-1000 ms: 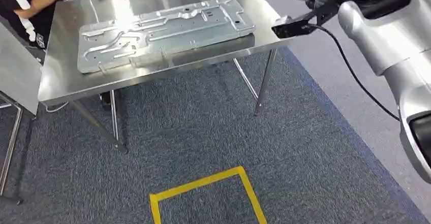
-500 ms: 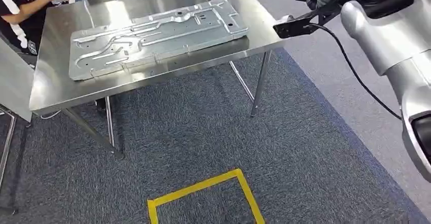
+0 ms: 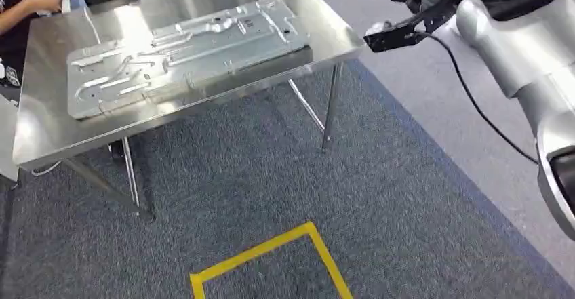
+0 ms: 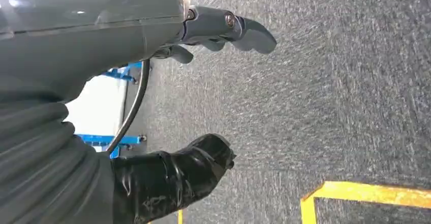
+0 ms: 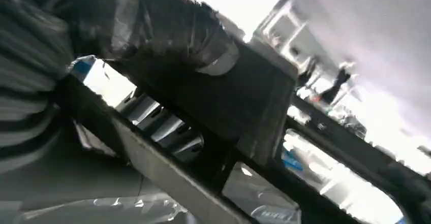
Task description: Take the parts from the cabinet and place them on the table.
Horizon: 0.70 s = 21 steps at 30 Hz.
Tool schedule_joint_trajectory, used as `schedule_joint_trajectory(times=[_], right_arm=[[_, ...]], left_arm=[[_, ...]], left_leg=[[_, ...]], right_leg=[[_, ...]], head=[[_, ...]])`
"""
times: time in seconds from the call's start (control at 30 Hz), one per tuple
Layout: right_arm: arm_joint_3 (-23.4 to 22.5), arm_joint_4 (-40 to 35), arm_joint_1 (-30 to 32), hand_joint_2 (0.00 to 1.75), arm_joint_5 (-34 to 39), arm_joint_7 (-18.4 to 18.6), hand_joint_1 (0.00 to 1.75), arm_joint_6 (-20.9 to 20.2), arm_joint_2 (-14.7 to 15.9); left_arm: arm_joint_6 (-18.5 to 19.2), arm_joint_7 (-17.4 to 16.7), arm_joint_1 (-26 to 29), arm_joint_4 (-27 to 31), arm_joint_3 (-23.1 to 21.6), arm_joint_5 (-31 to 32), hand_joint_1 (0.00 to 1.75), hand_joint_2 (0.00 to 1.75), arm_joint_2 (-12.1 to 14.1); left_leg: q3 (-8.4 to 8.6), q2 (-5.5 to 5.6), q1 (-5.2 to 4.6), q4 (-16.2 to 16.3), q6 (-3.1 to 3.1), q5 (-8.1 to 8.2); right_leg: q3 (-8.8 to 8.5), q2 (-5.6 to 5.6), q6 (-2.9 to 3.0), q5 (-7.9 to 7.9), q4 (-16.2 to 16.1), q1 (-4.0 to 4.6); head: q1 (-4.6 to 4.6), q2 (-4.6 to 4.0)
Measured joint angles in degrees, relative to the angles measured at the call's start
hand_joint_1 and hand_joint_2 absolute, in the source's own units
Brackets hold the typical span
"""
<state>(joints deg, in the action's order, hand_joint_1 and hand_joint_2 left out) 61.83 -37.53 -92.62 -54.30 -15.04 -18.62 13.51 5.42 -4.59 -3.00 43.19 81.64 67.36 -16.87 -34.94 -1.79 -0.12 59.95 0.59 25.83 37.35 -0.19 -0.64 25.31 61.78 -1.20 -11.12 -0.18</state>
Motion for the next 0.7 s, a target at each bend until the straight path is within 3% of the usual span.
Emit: schedule_joint_trajectory(times=[0.07,0.1,0.17,0.23,0.27,0.3,0.33,0.37,0.4,0.43,0.47,0.57,0.6,0.63,0.7], right_arm=[[0.11,0.02,-0.06,1.75,0.16,0.00,1.75,-0.24,0.02],[0.11,-0.04,-0.07,1.75,0.16,0.07,1.75,-0.17,-0.04],[0.15,-0.13,-0.15,1.75,-0.41,0.48,1.75,-0.11,-0.13],[0.35,-0.13,-0.13,1.75,-0.72,0.46,1.75,-0.13,-0.28],[0.55,-0.13,-0.10,1.75,-0.78,0.35,1.75,-0.13,-0.35],[0.59,-0.13,-0.06,1.75,-0.81,0.35,1.75,-0.13,-0.50],[0.61,-0.15,-0.07,1.75,-0.81,0.35,1.75,-0.13,-0.59],[0.63,-0.17,-0.11,1.75,-0.83,0.35,1.75,-0.11,-0.63],[0.68,-0.17,-0.18,1.75,-0.85,0.37,1.75,-0.09,-0.63],[0.68,-0.15,-0.28,1.75,-0.94,0.42,1.75,-0.07,-0.59],[0.68,-0.13,-0.39,1.75,-0.96,0.44,1.75,-0.07,-0.46],[0.79,-0.13,-0.34,1.75,-0.94,0.46,1.75,0.02,-0.46],[0.83,-0.11,-0.37,1.75,-0.94,0.48,1.75,0.04,-0.44],[0.85,-0.09,-0.49,1.75,-0.94,0.48,1.75,0.07,-0.35],[0.94,-0.09,-0.64,1.75,-0.94,0.50,1.75,0.13,-0.11]], left_arm=[[0.00,0.00,0.00,0.00,0.00,0.00,0.00,1.75,0.00],[0.00,0.00,0.06,0.00,0.00,0.00,0.00,1.75,0.00],[0.00,0.00,0.12,0.00,0.00,0.00,0.00,1.75,0.00],[0.00,0.00,0.19,0.00,0.02,0.00,0.00,1.75,0.00],[0.00,0.00,0.19,0.00,0.02,0.00,0.00,1.75,0.00],[0.00,0.00,0.19,0.00,0.02,0.00,0.00,1.75,0.00],[0.00,0.00,0.17,0.00,0.02,0.00,0.00,1.75,0.00],[0.00,0.00,0.16,0.00,0.02,0.00,0.00,1.75,0.00],[0.00,0.00,0.13,0.00,0.00,0.00,0.00,1.75,0.00],[0.00,0.00,0.08,0.00,0.00,0.00,0.00,1.75,0.04],[-0.04,0.00,-0.04,0.00,0.00,0.00,0.00,1.75,0.04],[-0.09,0.00,-0.06,0.00,0.00,0.02,0.00,1.75,0.09],[-0.09,0.00,-0.05,0.00,0.00,0.02,0.00,1.75,0.07],[-0.09,0.00,-0.10,0.00,0.00,0.07,0.00,1.75,0.04],[-0.09,0.00,-0.09,0.00,0.00,0.15,0.00,1.75,0.04]], left_leg=[[0.00,0.00,0.12,-0.14,-0.46,-0.01],[-0.31,0.53,0.28,0.49,-0.78,0.73],[-3.02,1.19,0.39,6.80,-1.23,4.47],[-7.55,1.24,0.42,15.95,-1.29,7.96],[-8.65,1.24,0.42,17.84,-1.14,8.06],[-8.32,1.25,0.40,16.72,-0.87,6.61],[-6.57,1.24,0.30,13.04,-0.50,4.13],[-4.08,1.04,0.12,7.96,-0.09,1.48],[-1.47,-0.20,-0.22,2.77,0.47,-0.87],[-0.34,-2.56,-0.80,0.55,0.77,0.01],[-0.22,-2.33,-1.30,-0.59,0.89,-0.21],[-0.27,-0.70,-1.44,-0.97,1.56,-0.68],[0.56,-0.26,-0.74,-2.13,1.77,-1.37],[0.70,0.36,-0.84,-2.46,1.99,-1.63],[0.59,1.34,-0.82,-2.45,2.20,-1.75]], right_leg=[[-0.06,-0.01,0.74,-0.19,-0.27,-0.01],[-0.34,-0.35,1.01,-0.28,-0.52,-0.11],[-0.44,-0.51,1.49,-0.25,-0.60,-0.02],[-0.44,-0.56,1.63,-0.16,-0.60,0.32],[-0.45,-0.59,1.65,-0.15,-0.60,0.48],[-0.54,-0.68,1.74,-0.08,-0.60,0.60],[-0.70,-0.94,1.85,-0.01,-0.59,0.74],[-0.99,-1.17,1.86,0.10,-0.60,0.82],[-1.27,-1.48,1.87,0.25,-0.63,0.86],[-1.39,-1.84,1.79,0.32,-0.73,0.99],[-1.25,-2.07,1.60,0.33,-0.69,1.05],[-1.49,-3.63,0.94,0.22,-1.04,0.93],[-1.21,-3.26,0.58,0.84,-0.53,0.77],[-0.69,-1.57,0.45,1.99,1.10,0.66],[2.88,-0.25,0.21,6.05,8.90,0.65]], head=[[0.02,0.00],[0.02,0.00],[0.02,0.00],[0.02,0.00],[0.02,0.00],[0.02,0.00],[0.00,0.00],[0.02,0.00],[0.02,0.00],[0.02,0.00],[0.02,0.00],[0.02,0.00],[0.00,0.00],[0.02,0.00],[0.04,0.00]])
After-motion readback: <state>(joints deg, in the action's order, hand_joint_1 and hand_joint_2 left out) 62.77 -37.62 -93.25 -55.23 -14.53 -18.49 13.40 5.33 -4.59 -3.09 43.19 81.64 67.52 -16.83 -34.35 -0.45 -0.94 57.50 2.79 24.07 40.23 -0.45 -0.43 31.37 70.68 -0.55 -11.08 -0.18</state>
